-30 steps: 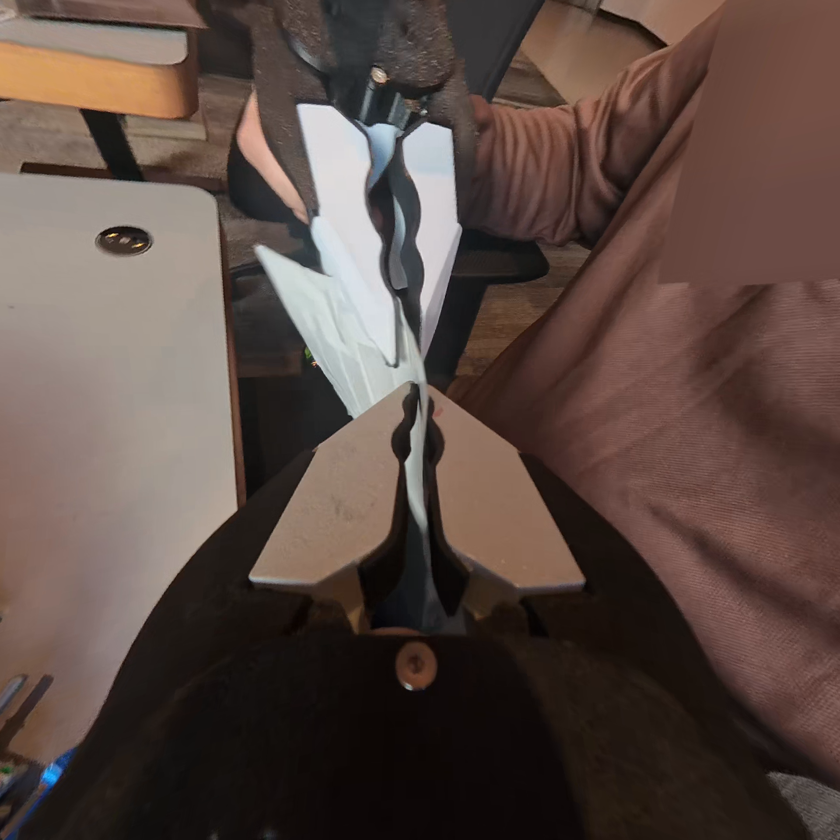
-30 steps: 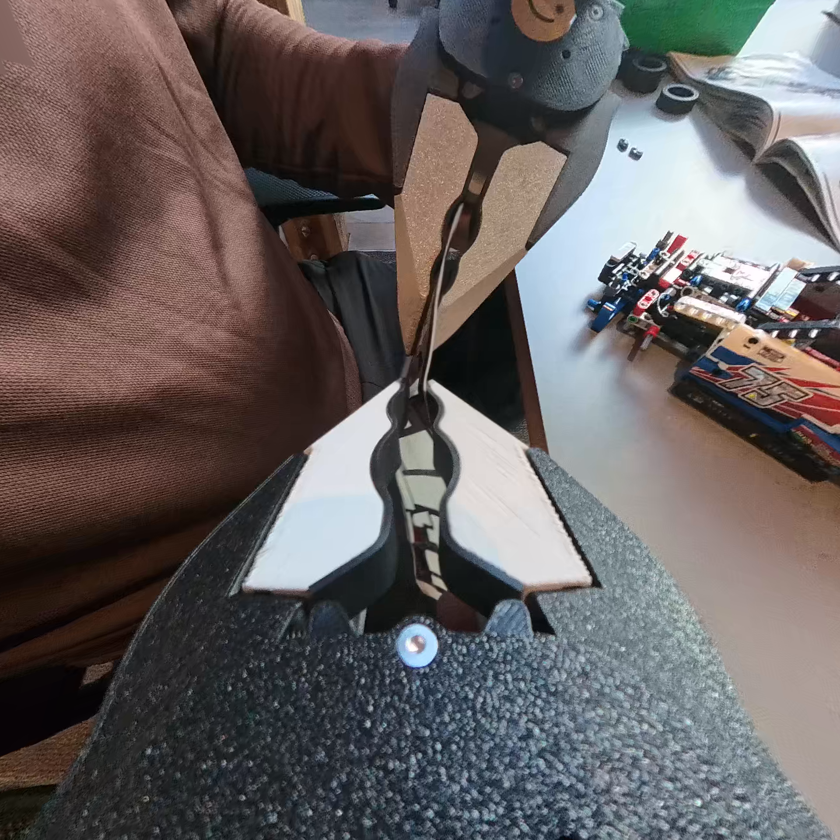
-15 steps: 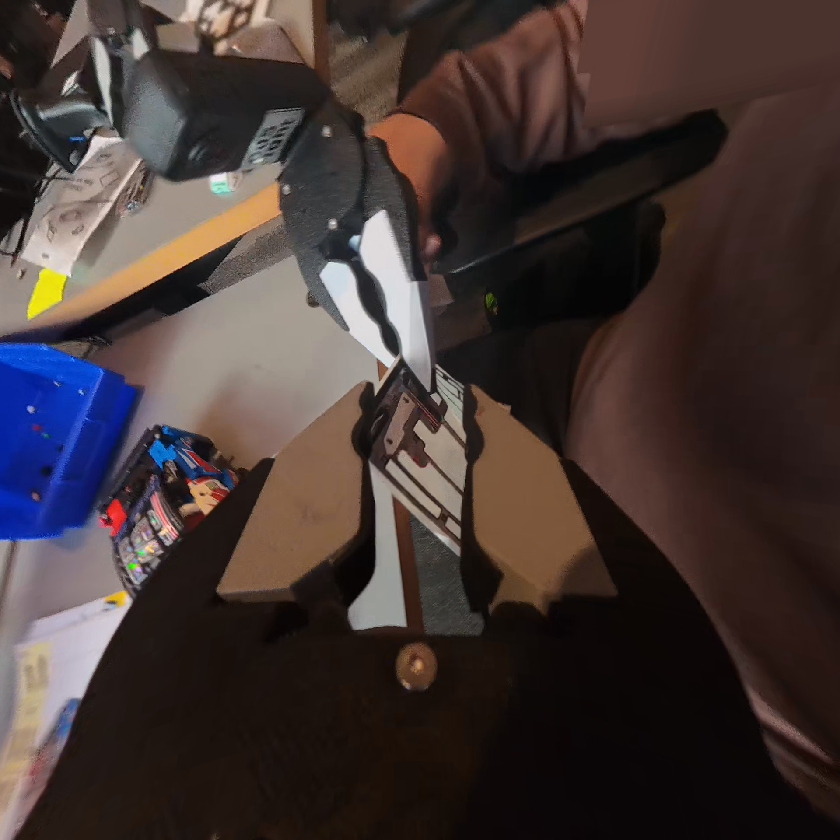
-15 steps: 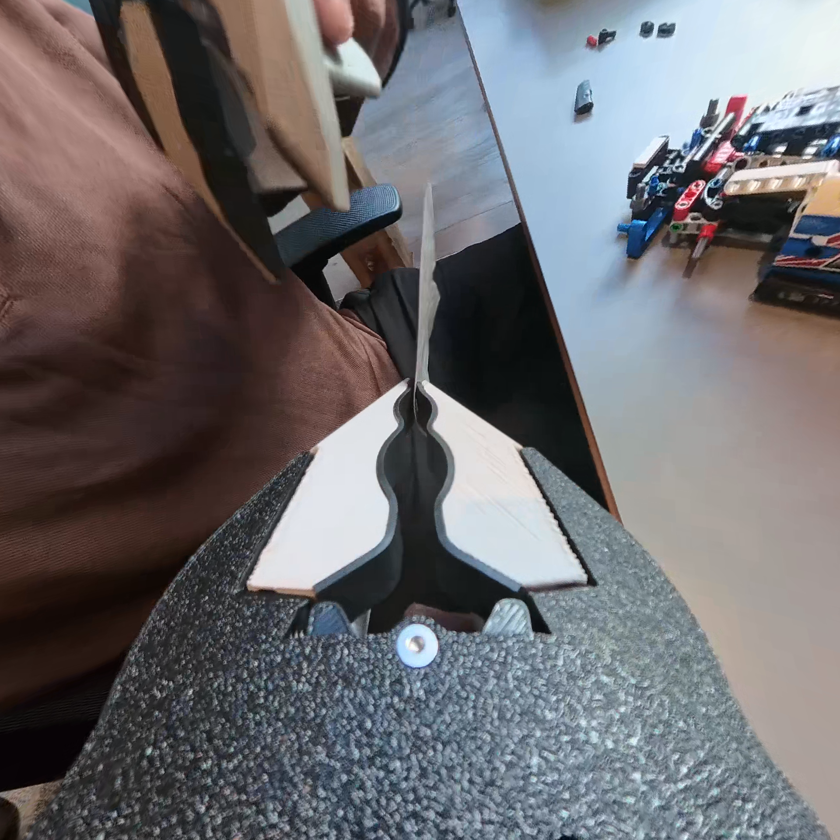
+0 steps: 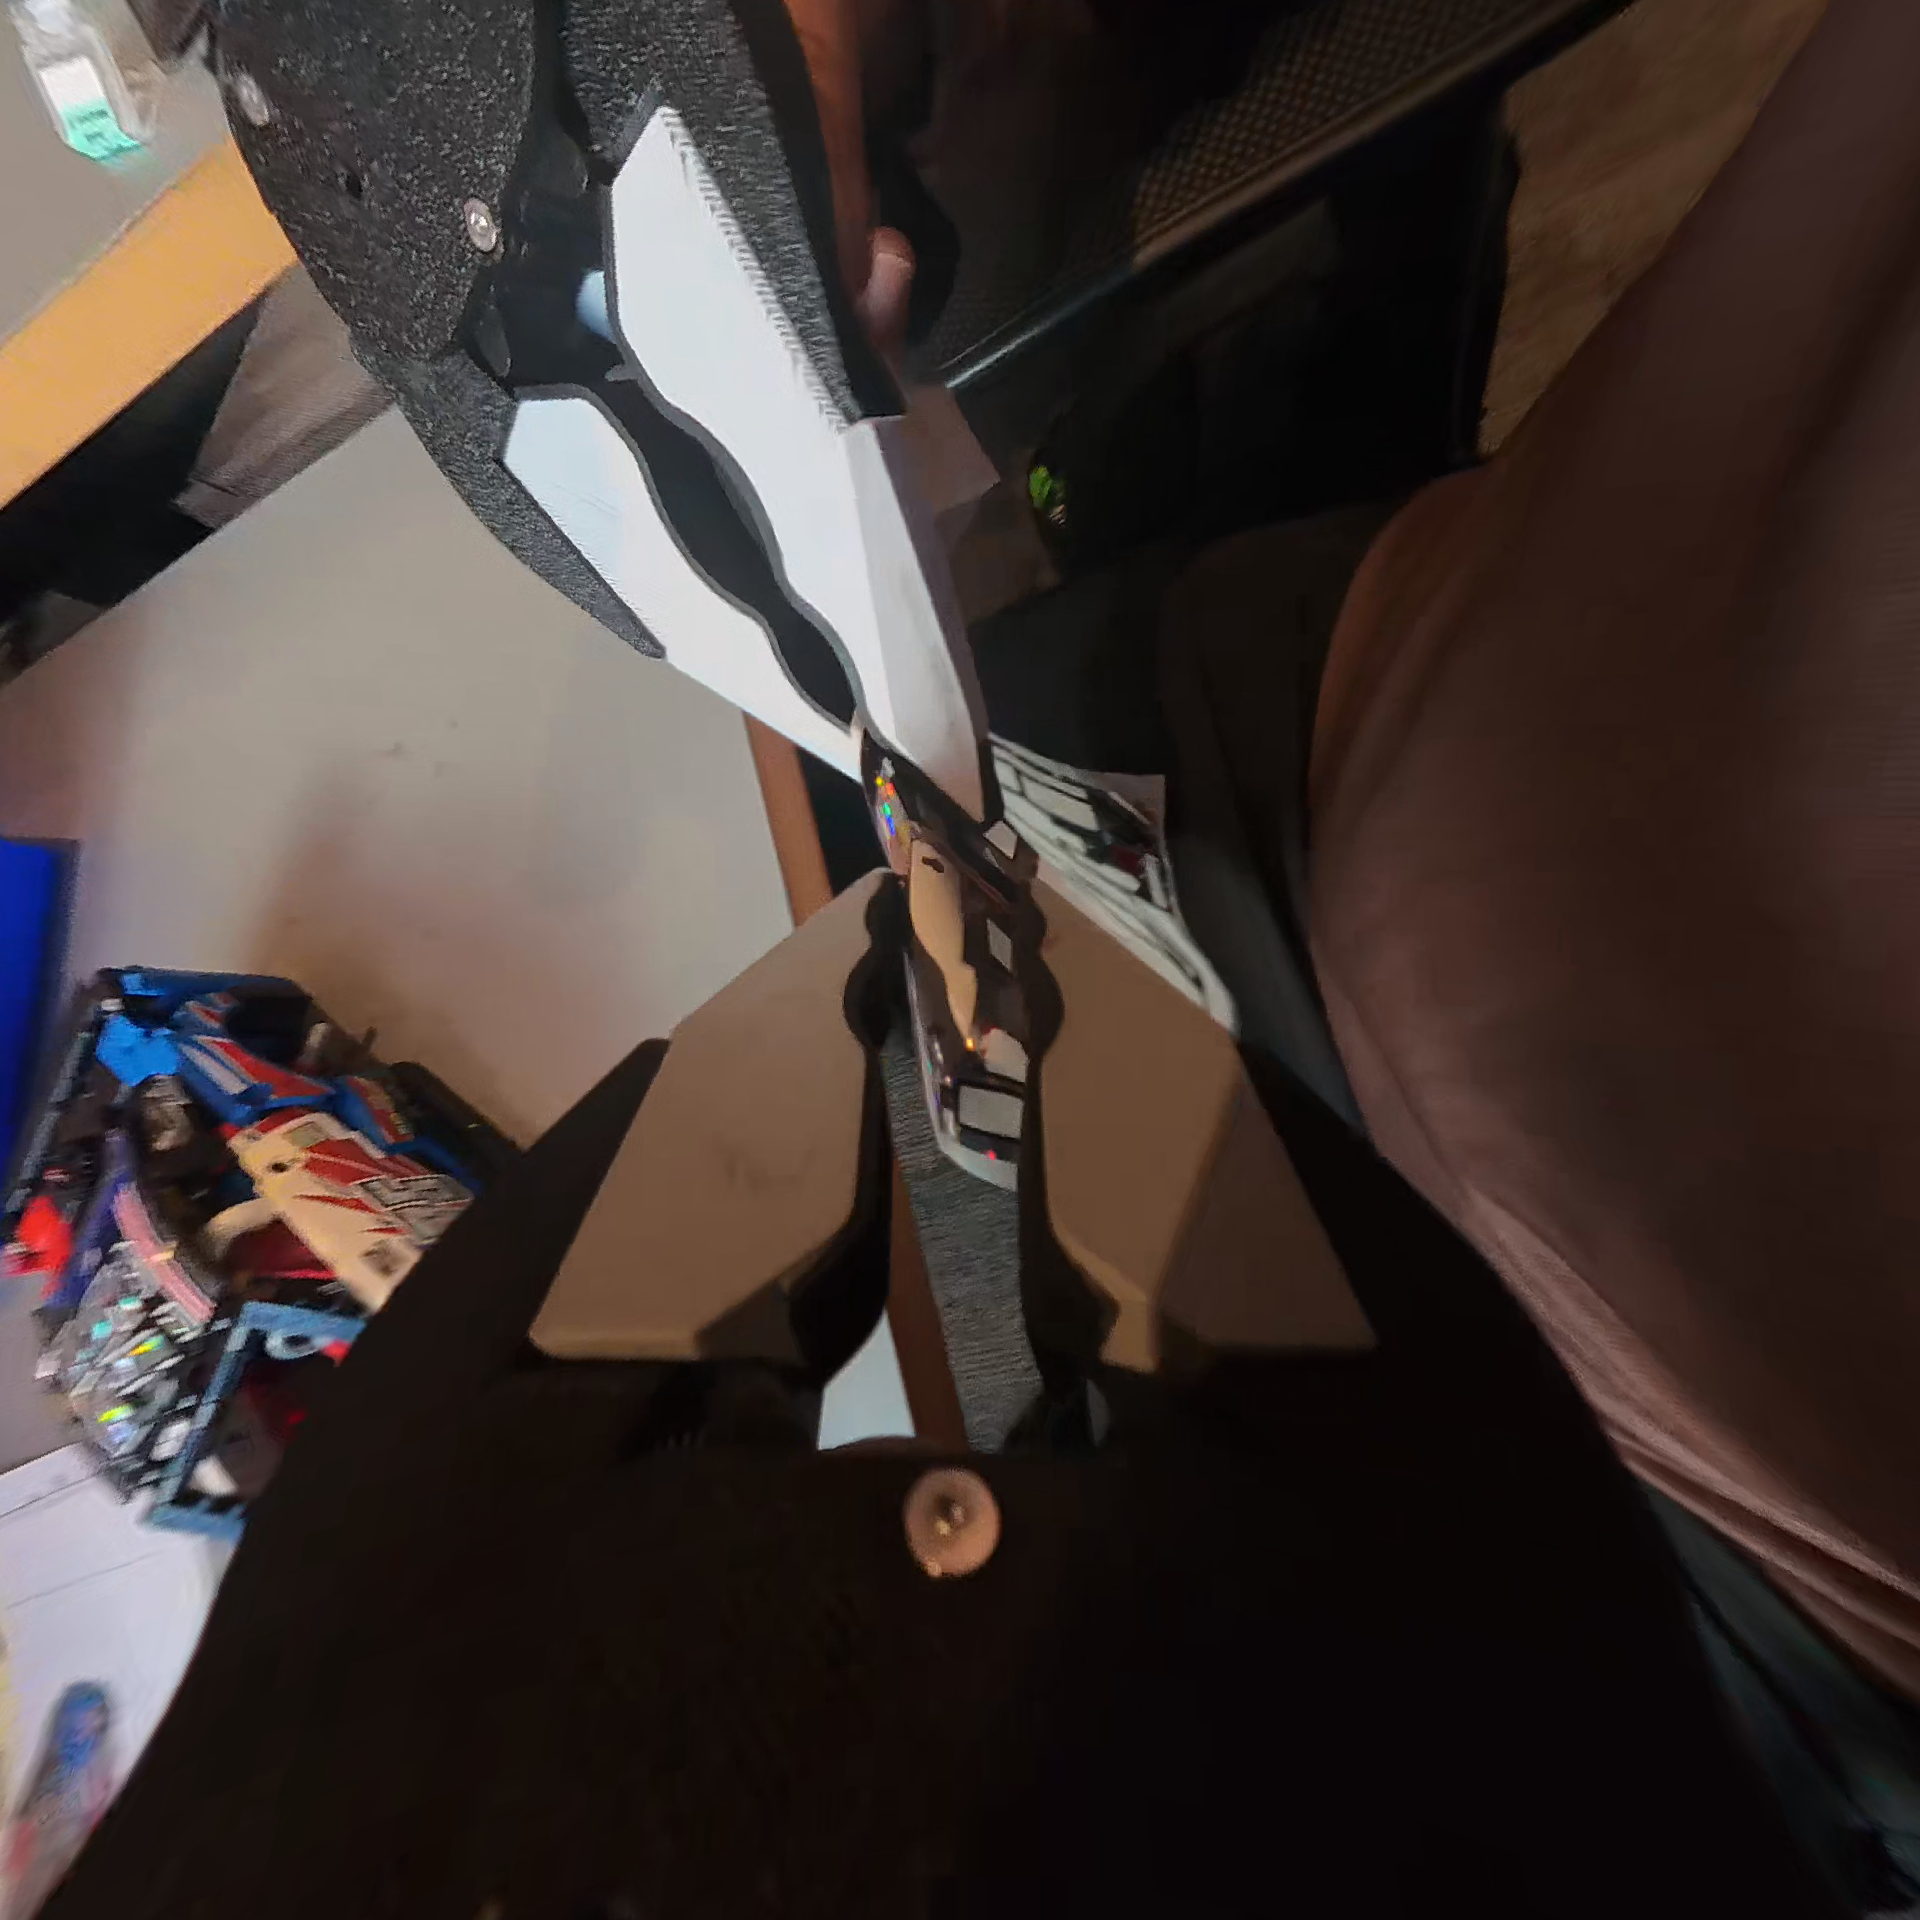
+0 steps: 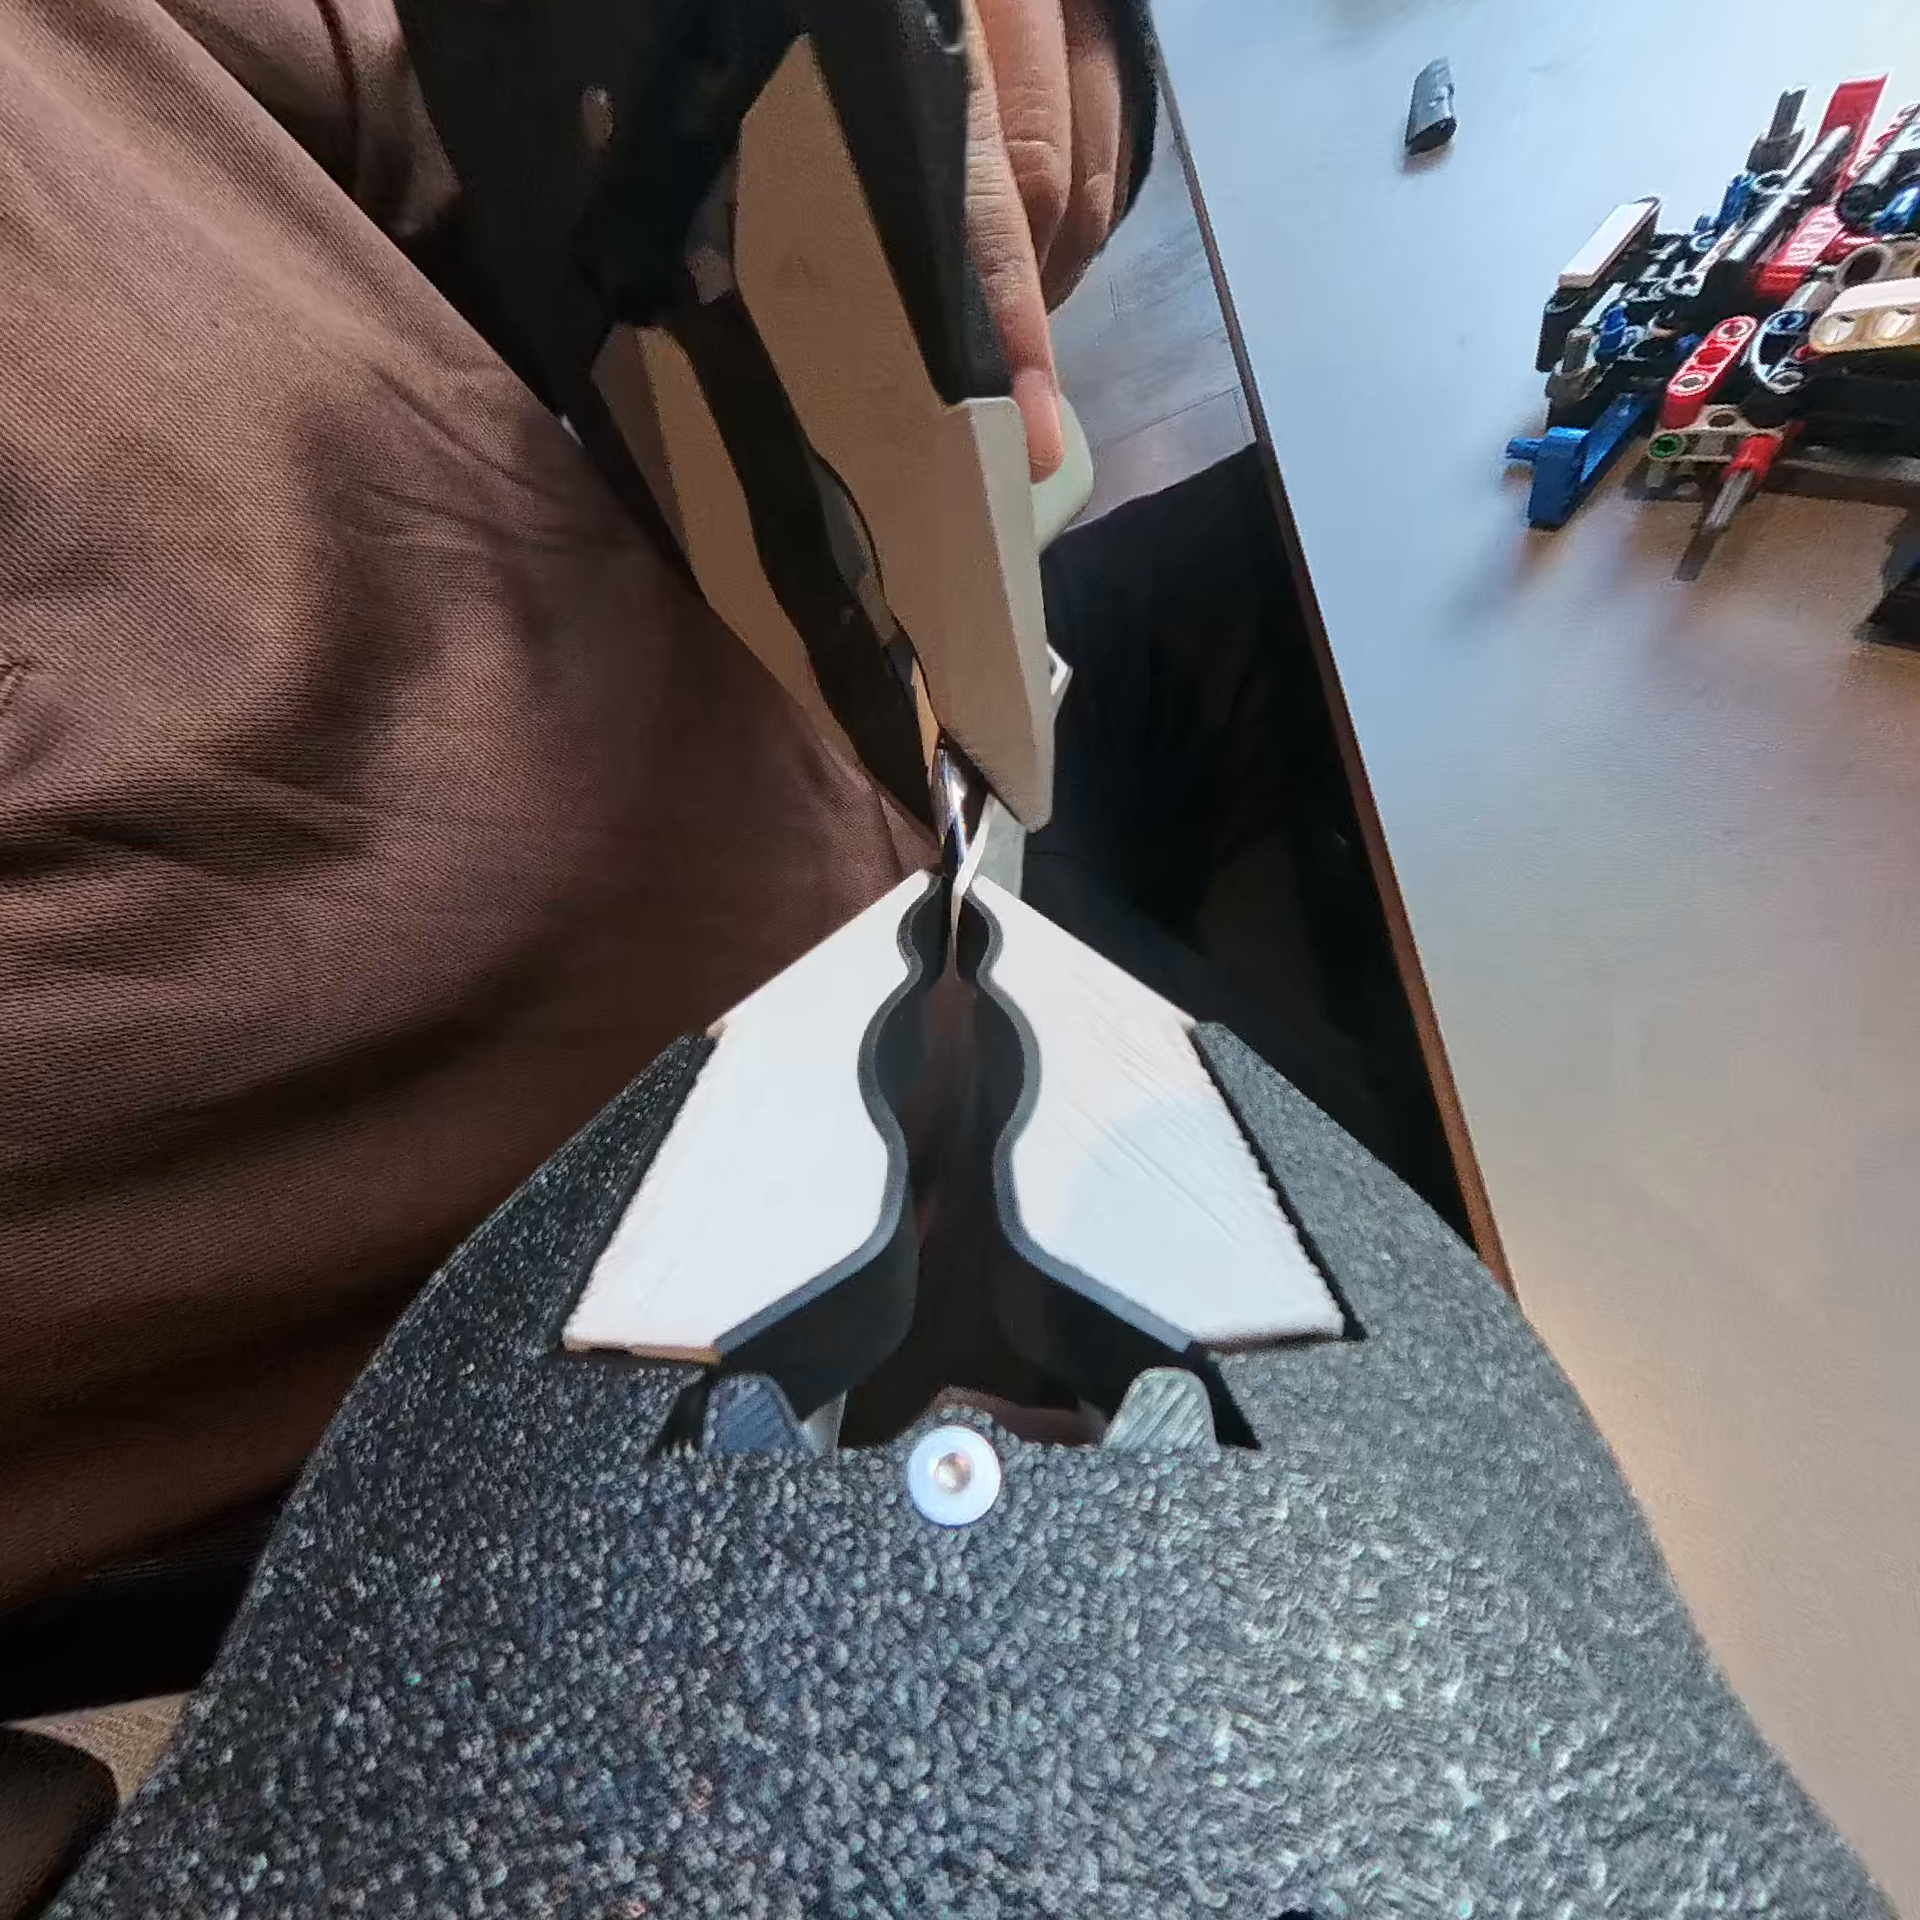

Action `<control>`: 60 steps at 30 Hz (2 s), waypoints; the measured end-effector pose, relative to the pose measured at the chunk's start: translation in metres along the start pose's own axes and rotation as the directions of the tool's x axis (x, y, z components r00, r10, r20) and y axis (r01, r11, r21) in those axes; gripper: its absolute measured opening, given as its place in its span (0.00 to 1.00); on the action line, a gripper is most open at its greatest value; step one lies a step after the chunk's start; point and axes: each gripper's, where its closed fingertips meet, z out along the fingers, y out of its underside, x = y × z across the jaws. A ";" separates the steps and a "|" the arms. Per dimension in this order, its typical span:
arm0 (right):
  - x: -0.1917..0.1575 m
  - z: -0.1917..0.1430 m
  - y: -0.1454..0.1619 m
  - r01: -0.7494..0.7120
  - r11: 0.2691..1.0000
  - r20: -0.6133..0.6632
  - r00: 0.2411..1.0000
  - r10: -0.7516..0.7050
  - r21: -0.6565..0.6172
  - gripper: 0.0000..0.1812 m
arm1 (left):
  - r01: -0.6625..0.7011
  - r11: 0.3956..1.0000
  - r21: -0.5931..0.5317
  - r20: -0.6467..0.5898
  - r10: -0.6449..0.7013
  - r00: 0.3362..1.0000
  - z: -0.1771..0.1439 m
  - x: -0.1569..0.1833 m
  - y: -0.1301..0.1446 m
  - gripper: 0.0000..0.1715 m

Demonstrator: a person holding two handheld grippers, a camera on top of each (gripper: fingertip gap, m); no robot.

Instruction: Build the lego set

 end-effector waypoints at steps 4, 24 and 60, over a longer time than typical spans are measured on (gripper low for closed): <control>0.002 0.002 0.005 0.079 0.996 -0.066 0.994 -0.082 -0.045 0.03 | 0.174 0.983 0.066 -0.126 -0.165 0.978 0.003 0.005 0.003 0.02; 0.010 -0.006 0.000 -0.195 0.975 0.099 0.978 0.184 0.109 0.00 | 0.528 0.821 0.218 -0.325 -0.449 0.833 0.002 0.004 0.005 0.08; 0.004 0.007 0.007 -0.358 0.932 0.251 0.909 0.333 0.058 0.00 | 0.194 0.971 0.139 -0.185 -0.167 0.969 0.001 0.014 0.017 0.17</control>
